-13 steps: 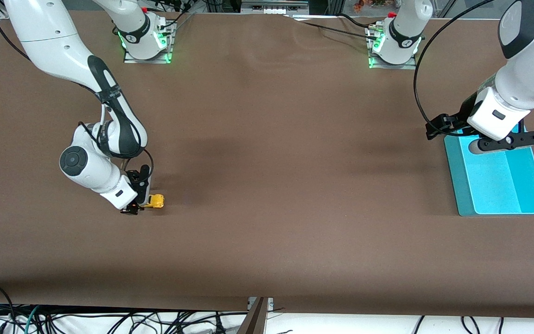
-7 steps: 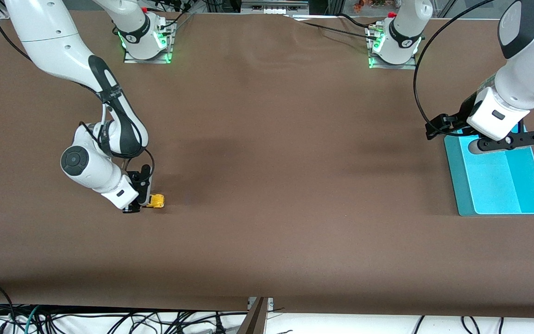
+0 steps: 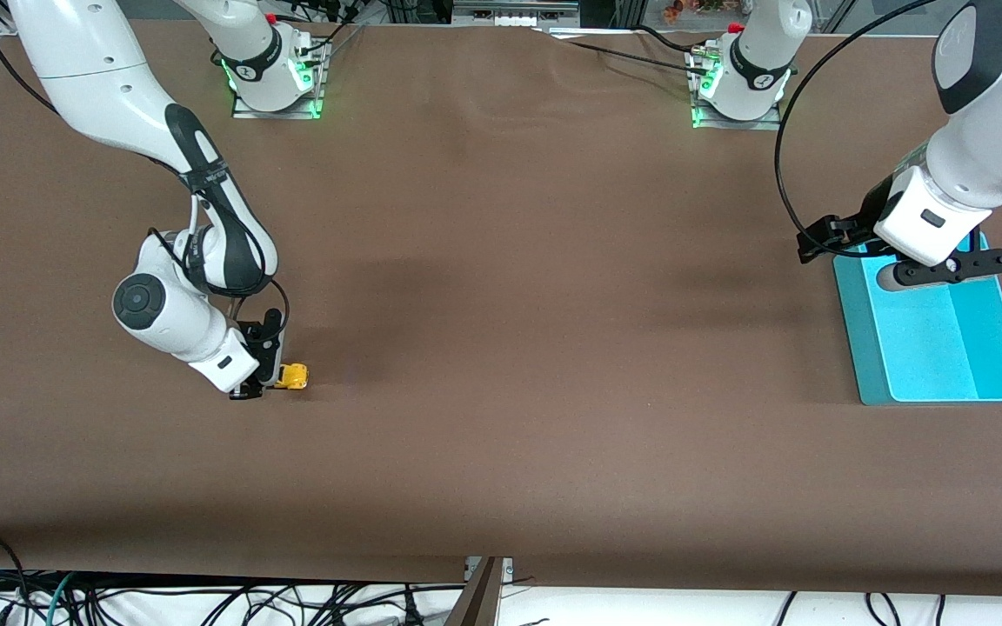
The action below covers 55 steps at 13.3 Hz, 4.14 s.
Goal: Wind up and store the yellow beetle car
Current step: 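Lower the right gripper over the car and close on it, then press the car down and drag it backward with the right gripper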
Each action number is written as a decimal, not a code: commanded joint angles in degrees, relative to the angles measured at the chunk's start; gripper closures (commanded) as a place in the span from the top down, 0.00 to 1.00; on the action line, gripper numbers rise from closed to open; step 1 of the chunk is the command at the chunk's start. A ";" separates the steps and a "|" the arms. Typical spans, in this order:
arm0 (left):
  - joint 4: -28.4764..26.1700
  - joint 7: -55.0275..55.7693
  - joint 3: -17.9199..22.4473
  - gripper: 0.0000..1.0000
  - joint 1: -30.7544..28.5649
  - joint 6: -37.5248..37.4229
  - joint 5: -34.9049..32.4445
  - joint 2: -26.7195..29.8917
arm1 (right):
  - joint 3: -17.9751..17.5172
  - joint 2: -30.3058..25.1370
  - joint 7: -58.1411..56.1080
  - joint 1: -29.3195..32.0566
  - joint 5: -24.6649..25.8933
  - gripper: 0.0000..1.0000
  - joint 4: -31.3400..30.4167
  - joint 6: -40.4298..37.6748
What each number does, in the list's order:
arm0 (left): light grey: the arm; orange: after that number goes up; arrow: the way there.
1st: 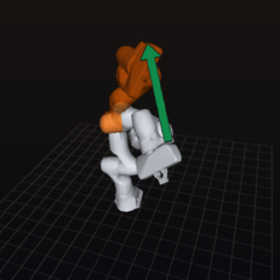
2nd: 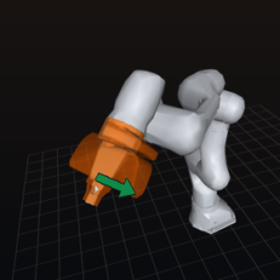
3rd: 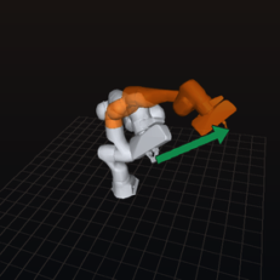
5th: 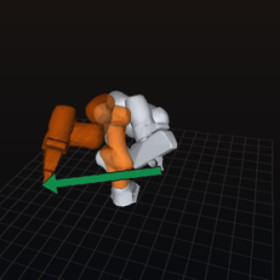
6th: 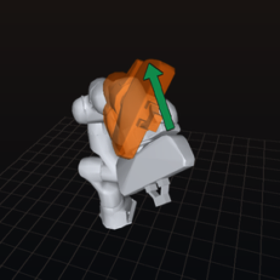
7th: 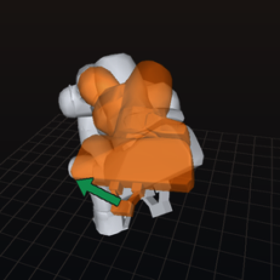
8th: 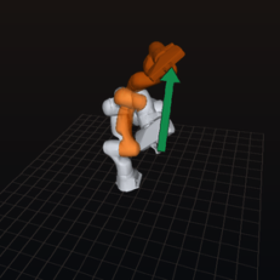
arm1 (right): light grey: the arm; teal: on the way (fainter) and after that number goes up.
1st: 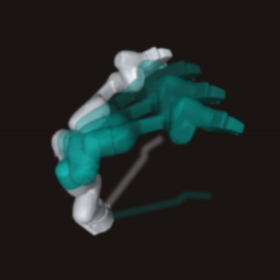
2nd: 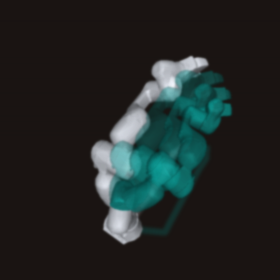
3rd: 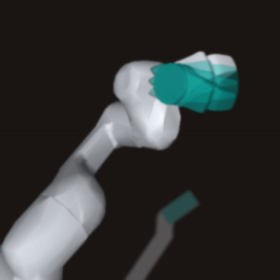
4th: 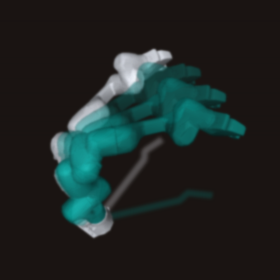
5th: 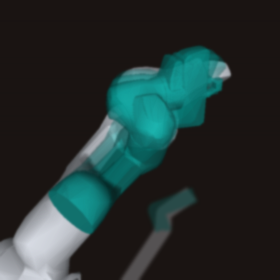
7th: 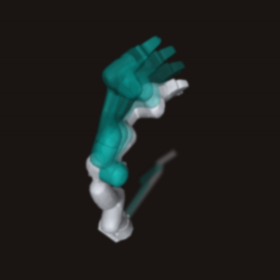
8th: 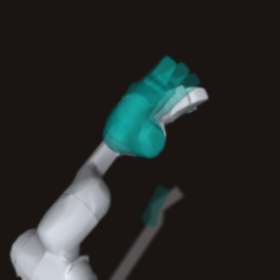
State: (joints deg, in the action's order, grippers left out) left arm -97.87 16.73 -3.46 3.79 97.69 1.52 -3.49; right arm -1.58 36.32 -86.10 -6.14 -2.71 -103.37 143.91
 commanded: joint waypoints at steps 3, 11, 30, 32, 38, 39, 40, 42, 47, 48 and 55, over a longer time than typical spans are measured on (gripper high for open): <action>1.46 0.93 -0.15 1.00 0.43 -0.49 -1.16 -0.82 | -0.35 0.24 -4.07 2.09 -1.24 0.50 -0.87 1.02; 1.46 0.93 -0.06 1.00 0.43 -0.57 -1.25 -0.82 | -0.53 0.25 -8.02 4.91 -1.24 0.46 -1.22 1.02; 1.46 0.93 -0.15 1.00 0.43 -0.57 -1.25 -0.82 | -0.62 0.68 -10.22 9.83 -1.33 0.46 -1.31 0.31; 1.46 0.93 -0.06 1.00 0.43 -0.57 -1.16 -0.82 | -0.62 0.68 -10.66 10.36 -1.33 0.46 -1.31 0.23; 1.46 0.93 -0.15 1.00 0.43 -0.49 -1.16 -0.82 | -0.71 1.03 -13.38 12.38 -1.33 0.46 -1.31 0.23; 1.46 0.93 -0.15 1.00 0.43 -0.57 -1.16 -0.82 | -0.71 1.12 -14.08 12.64 -2.20 0.46 -1.31 0.23; 1.46 0.93 -0.15 1.00 0.43 -0.57 -1.25 -0.82 | -0.71 1.21 -16.09 12.82 -4.47 0.46 -1.31 0.23; 1.46 0.93 -0.15 1.00 0.43 -0.49 -1.25 -0.82 | -0.71 1.56 -19.44 12.82 -7.91 0.46 -1.04 0.14; 1.46 0.93 -0.06 1.00 0.43 -0.49 -1.16 -0.82 | -0.71 1.48 -19.45 12.65 -7.92 0.46 -0.78 0.05; 1.46 0.93 -0.15 1.00 0.43 -0.57 -1.25 -0.82 | -0.71 1.48 -19.45 12.65 -7.92 0.46 -0.78 0.05; 1.54 0.93 -0.06 1.00 0.43 -0.49 -1.16 -0.91 | -1.58 0.77 -18.66 12.03 -9.68 1.00 6.06 -6.70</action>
State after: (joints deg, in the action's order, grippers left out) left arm -97.81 16.73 -3.61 3.79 97.70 1.52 -3.64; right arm -2.70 37.44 -103.71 5.64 -10.93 -101.19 141.49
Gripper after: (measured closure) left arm 0.000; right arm 0.013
